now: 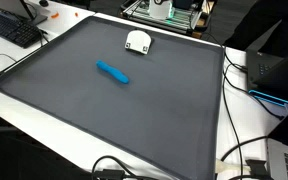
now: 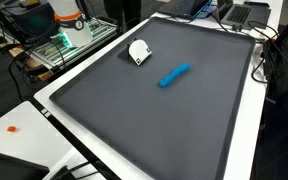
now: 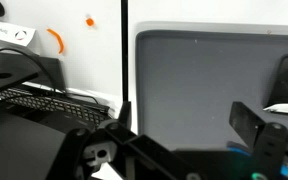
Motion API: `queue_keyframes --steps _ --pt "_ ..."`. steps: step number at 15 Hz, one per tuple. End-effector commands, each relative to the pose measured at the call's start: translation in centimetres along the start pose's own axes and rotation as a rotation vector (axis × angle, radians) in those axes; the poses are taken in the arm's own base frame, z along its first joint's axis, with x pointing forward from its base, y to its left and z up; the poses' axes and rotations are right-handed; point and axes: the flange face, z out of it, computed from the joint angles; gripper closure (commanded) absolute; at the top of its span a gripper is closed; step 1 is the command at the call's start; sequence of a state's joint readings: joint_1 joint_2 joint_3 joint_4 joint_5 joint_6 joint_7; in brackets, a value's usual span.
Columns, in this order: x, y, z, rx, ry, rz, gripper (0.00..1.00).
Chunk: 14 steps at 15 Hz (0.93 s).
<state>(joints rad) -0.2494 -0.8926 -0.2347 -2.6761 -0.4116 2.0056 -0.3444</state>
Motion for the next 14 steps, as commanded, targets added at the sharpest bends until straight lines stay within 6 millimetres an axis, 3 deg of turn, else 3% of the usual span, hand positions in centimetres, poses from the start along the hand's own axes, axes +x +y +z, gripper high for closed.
queue_keyframes --steps 1,2,5,12,14 --pt "0.0 0.0 -0.1 0.001 -0.001 0.0 0.0" --pt "0.0 0.0 -0.1 0.001 -0.001 0.0 0.0" --pt "1.5 -2.8 0.1 0.05 -0.003 0.03 0.0" --pt "5.7 -14.4 1.8 0.164 -0.203 0.325 0.0" --pt "6.6 -16.8 2.7 0.174 -0.237 0.425 0.0"
